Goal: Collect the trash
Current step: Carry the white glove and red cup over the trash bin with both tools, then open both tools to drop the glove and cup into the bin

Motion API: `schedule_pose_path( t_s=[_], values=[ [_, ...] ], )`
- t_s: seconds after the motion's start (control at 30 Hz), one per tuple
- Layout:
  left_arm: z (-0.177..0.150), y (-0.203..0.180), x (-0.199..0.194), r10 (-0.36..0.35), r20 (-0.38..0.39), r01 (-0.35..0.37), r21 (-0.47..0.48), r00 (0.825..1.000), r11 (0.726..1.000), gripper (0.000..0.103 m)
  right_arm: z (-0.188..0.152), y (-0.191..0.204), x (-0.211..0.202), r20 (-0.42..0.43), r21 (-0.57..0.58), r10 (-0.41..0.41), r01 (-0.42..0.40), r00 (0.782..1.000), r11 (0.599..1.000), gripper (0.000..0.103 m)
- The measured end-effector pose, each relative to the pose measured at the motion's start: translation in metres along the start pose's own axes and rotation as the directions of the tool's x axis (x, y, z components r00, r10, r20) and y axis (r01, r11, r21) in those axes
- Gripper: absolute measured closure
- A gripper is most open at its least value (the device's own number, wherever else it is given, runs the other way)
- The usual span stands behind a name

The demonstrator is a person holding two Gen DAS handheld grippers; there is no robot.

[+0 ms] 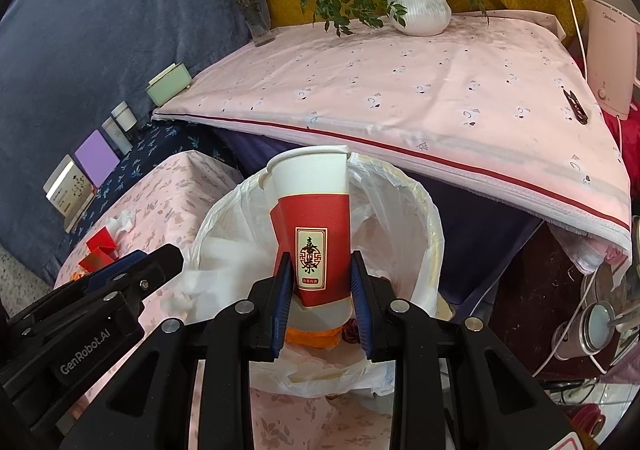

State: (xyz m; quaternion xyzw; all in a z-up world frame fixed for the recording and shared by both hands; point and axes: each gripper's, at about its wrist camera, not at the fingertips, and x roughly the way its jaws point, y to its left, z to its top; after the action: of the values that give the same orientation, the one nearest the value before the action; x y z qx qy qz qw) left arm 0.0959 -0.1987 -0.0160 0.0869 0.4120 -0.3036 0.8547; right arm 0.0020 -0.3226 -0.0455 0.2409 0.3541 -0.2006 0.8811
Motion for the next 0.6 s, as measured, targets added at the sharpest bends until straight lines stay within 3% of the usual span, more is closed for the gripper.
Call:
schedule_pose_path(
  t_s=[0.1, 0.6],
  values=[
    [0.0, 0.001, -0.002, 0.009, 0.01, -0.009, -0.004, 1.0, 1.0, 0.049, 0.0, 0.001, 0.001, -0.002, 0.001, 0.002, -0.002, 1.0, 1.0, 0.075],
    [-0.004, 0.017, -0.006, 0.026, 0.009, -0.025, -0.035, 1.0, 0.999, 0.048, 0.0, 0.017, 0.0, 0.0, -0.022, 0.015, -0.015, 1.0, 1.0, 0.071]
  ],
)
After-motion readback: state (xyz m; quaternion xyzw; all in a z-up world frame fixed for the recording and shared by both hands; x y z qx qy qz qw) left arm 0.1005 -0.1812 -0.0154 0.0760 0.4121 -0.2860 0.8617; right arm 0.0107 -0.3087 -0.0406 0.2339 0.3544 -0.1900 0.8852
